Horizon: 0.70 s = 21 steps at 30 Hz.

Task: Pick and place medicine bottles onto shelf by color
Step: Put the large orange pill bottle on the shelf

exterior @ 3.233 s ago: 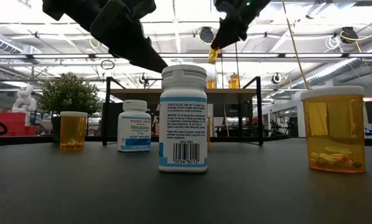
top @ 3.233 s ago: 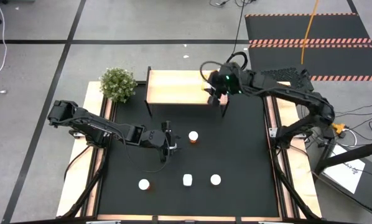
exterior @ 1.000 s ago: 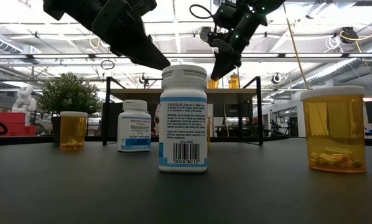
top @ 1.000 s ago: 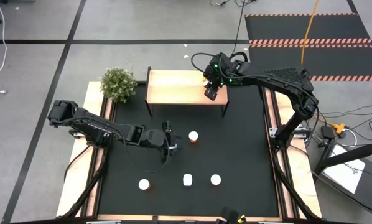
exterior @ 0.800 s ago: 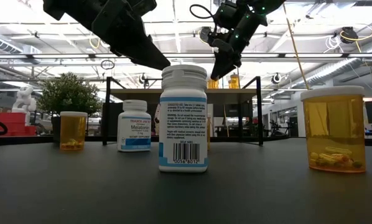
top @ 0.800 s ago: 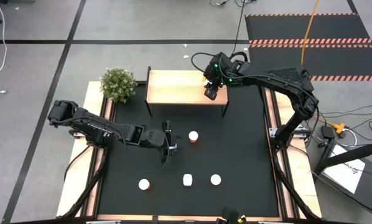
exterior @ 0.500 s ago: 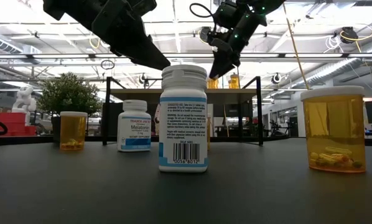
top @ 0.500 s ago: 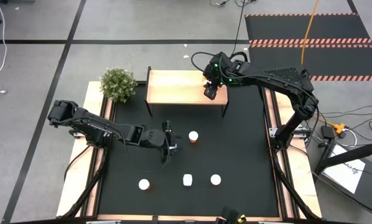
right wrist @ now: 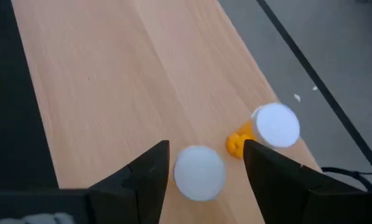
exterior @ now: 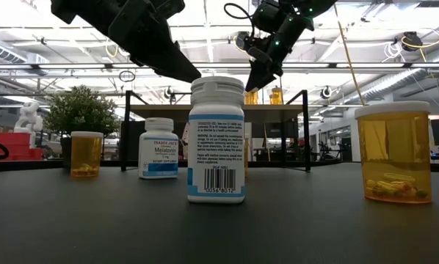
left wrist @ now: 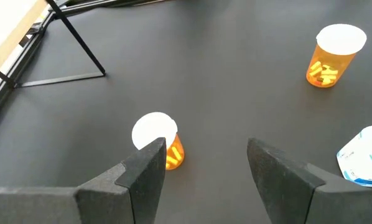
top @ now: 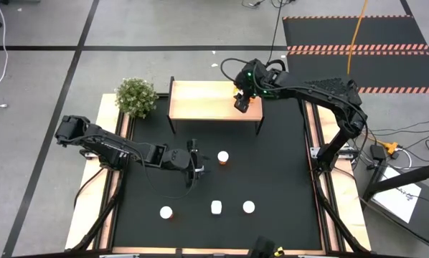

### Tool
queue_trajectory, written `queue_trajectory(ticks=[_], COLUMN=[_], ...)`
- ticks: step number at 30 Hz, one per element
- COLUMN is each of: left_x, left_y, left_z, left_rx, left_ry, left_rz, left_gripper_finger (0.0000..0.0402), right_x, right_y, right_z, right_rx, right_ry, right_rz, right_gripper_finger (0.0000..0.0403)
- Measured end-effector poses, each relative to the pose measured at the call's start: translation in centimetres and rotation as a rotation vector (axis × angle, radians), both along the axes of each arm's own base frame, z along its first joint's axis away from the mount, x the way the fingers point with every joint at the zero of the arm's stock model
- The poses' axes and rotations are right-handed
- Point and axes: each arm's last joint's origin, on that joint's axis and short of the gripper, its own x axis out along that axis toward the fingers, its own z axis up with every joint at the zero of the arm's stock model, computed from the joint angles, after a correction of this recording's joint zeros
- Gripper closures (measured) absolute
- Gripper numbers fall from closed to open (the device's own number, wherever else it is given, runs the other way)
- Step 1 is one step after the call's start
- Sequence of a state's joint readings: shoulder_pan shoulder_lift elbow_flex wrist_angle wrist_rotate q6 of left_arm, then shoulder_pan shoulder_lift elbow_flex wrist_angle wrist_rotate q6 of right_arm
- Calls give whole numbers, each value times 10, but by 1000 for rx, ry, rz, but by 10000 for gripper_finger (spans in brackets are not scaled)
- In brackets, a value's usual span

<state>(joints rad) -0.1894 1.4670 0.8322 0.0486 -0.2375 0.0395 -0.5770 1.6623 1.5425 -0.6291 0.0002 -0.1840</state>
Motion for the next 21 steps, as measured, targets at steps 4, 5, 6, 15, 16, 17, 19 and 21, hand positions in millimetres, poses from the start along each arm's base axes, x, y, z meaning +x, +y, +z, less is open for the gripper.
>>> queue_trajectory(ticks=[4, 5, 6, 15, 16, 17, 19, 21], left_x=[0, 0, 0, 0, 0, 0, 0, 0], left_y=[0, 0, 0, 0, 0, 0, 0, 0], left_z=[0, 0, 0, -1, 0, 0, 0, 0], left_rx=[0, 0, 0, 4, 4, 4, 4, 3], left_ry=[0, 0, 1, 9, 8, 8, 8, 4], left_rz=[0, 0, 0, -2, -2, -2, -2, -2], left_gripper_finger=[174, 174, 174, 174, 174, 174, 174, 174], right_x=[3, 3, 3, -12, -15, -18, -22, -26], right_y=[-1, -1, -1, 31, 38, 45, 61, 77], right_z=[3, 4, 5, 44, 50, 55, 63, 70], right_rx=[-24, -29, -34, -79, -78, -75, -68, -58], right_ry=[-32, -39, -43, -141, -153, -162, -178, -186], right_rz=[5, 6, 8, 52, 60, 72, 98, 130], right_gripper_finger=[195, 195, 195, 195, 195, 195, 195, 195])
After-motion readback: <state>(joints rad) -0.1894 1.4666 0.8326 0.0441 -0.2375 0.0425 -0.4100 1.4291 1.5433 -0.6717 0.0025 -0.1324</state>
